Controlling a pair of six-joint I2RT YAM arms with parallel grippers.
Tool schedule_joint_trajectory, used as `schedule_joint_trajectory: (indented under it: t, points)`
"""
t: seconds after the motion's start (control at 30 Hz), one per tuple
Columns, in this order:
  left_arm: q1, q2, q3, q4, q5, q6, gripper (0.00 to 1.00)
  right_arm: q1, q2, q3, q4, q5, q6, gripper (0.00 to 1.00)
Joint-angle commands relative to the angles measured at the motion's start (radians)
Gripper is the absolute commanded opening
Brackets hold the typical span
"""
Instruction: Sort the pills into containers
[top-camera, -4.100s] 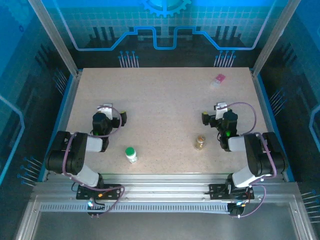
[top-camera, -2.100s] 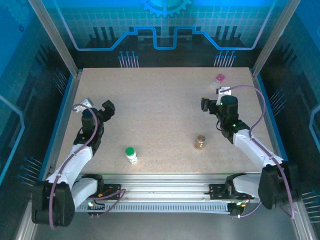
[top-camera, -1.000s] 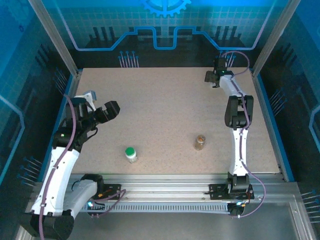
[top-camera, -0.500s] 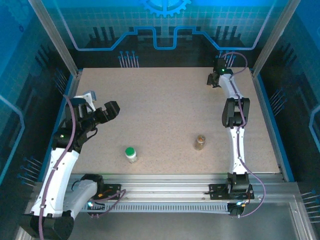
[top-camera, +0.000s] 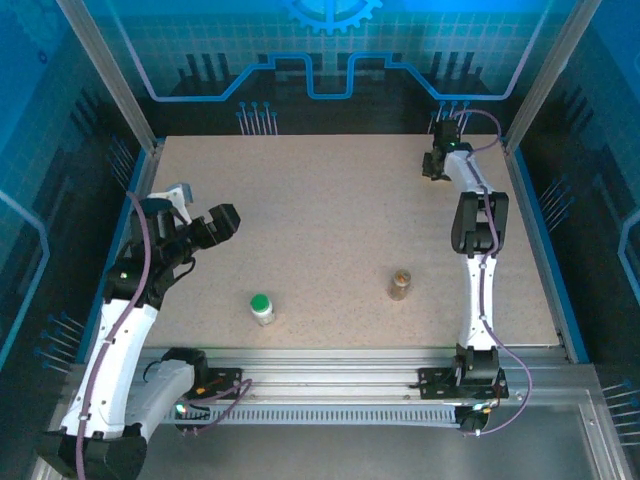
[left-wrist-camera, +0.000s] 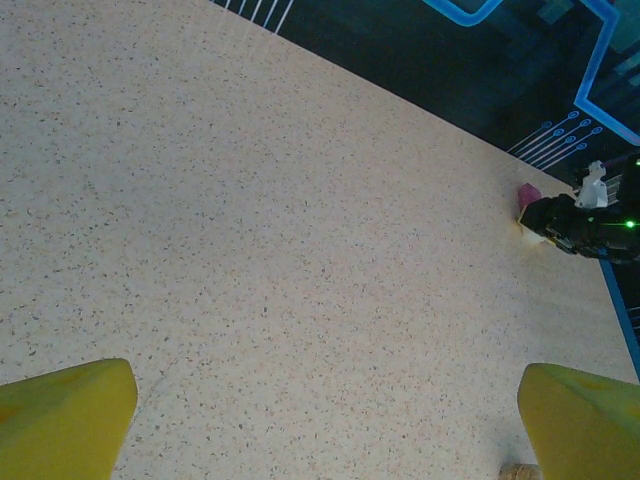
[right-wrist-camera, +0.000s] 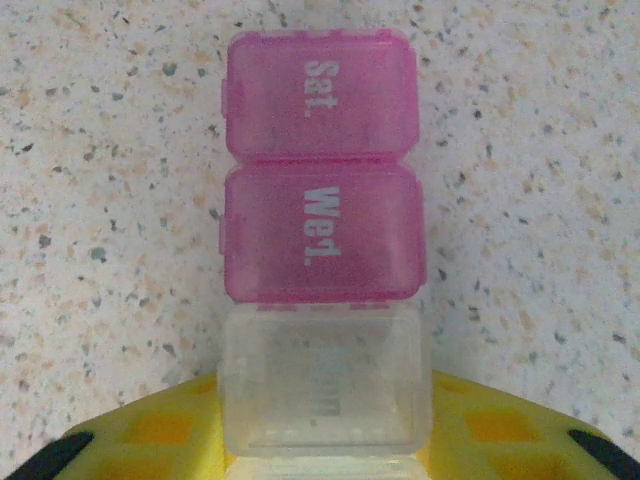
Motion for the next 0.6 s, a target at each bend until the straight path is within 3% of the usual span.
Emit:
schedule_joint_trajectory:
  t: [0.0, 0.2, 0.4, 0.5, 0.57]
  points:
    - [-0.007, -0.015, -0.009, -0.003, -0.021, 0.033, 0.99, -0.018, -0.120, -0.091, 0.075, -0.017, -0.057, 0.36]
    - [-0.008, -0.017, -0.010, -0.003, -0.033, 0.035, 0.99, 0.004, -0.327, -0.299, 0.208, -0.072, -0.140, 0.36]
    - [-0.009, -0.012, -0.015, 0.006, -0.039, 0.034, 0.99, 0.152, -0.578, -0.628, 0.443, -0.191, -0.392, 0.38]
    - [-0.009, -0.009, -0.014, 0.000, -0.049, 0.038, 0.99, 0.231, -0.659, -0.730, 0.461, -0.367, -0.547, 0.41]
    - [-0.009, -0.012, -0.014, -0.001, -0.054, 0.037, 0.99, 0.283, -0.700, -0.792, 0.423, -0.529, -0.728, 0.38]
